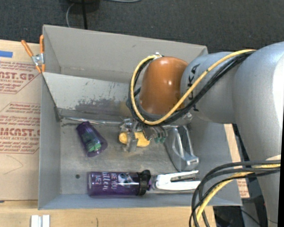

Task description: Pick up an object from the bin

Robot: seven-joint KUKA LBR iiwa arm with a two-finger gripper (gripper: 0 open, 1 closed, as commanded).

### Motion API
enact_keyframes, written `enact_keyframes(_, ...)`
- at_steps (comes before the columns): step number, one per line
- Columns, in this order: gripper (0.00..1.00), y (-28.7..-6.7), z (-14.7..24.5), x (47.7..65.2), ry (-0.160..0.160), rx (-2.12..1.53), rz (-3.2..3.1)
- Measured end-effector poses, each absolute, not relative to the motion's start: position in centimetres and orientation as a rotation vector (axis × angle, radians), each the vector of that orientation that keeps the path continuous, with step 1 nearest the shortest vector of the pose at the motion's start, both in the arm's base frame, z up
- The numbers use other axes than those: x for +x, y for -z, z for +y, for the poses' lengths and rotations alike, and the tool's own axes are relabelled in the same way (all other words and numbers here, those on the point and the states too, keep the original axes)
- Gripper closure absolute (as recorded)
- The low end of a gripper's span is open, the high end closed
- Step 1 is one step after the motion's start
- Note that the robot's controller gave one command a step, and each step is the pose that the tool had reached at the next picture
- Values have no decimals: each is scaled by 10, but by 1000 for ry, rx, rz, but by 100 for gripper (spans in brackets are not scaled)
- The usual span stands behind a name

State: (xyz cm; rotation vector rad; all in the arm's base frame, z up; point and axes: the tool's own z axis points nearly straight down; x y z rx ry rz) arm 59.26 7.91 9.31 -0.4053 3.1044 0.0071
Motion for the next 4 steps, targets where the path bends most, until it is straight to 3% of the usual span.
enact_keyframes(4,100,-132,80,592,-7,-405,3104)
